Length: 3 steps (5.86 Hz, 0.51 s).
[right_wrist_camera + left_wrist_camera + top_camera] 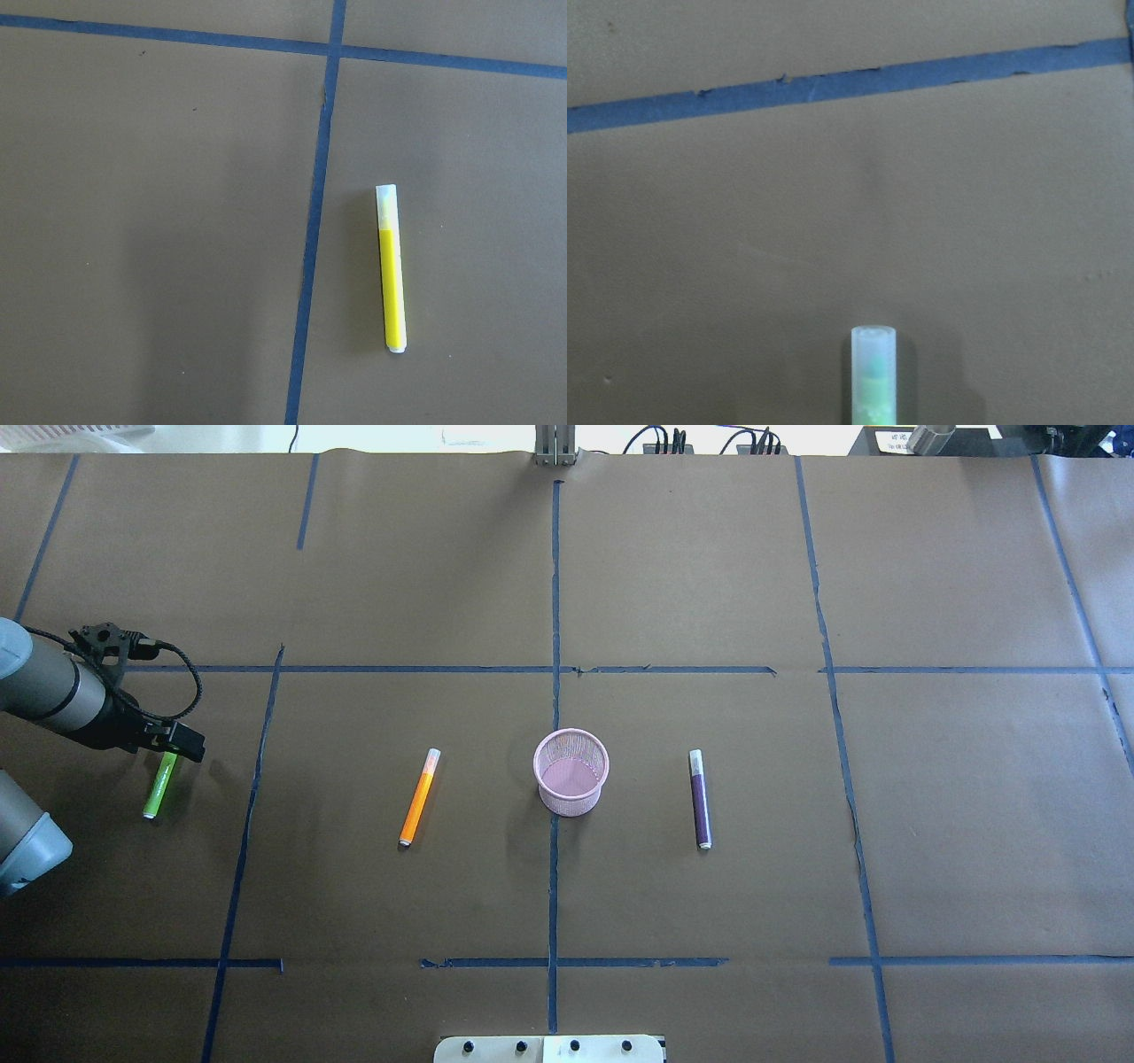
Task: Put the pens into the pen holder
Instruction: 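Reach the left gripper down to the green marker and grasp it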
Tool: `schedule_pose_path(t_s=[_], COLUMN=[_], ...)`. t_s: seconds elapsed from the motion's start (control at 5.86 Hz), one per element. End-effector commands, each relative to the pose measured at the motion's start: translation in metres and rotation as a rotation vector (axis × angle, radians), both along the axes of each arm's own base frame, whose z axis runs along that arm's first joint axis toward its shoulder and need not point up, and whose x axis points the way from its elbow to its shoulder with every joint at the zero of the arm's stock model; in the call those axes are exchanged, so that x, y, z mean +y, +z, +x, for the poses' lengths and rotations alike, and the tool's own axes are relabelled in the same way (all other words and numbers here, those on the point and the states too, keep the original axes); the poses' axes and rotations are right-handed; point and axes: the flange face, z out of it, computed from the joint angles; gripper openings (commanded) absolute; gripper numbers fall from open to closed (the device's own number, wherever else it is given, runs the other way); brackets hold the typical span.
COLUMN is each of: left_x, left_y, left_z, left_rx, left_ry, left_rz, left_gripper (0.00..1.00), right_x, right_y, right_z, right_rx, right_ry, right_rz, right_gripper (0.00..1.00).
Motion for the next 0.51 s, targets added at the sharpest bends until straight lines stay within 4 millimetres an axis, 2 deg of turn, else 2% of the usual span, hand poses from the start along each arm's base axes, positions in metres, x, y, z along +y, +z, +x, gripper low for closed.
schedule_pose_path(t_s=[0.0,0.34], left_x=[0.0000,0.0004], left_y=[-0.0014,0.0035], left_z=[-0.0047,-0.0033], left_rx=[-0.003,-0.011], left_ry=[-0.010,-0.010], left_rz=[0.003,-0.003], left_gripper=[0.33,0.34], right_x=[0.0000,0.0000], right_y=[-0.0001,-0.0001], right_z=[-0.0001,-0.0001], right_rx=[-0.001,-0.001], right_ry=[0.000,0.000], right_rz=[0.000,0.000], right_gripper=[1.00,1.00])
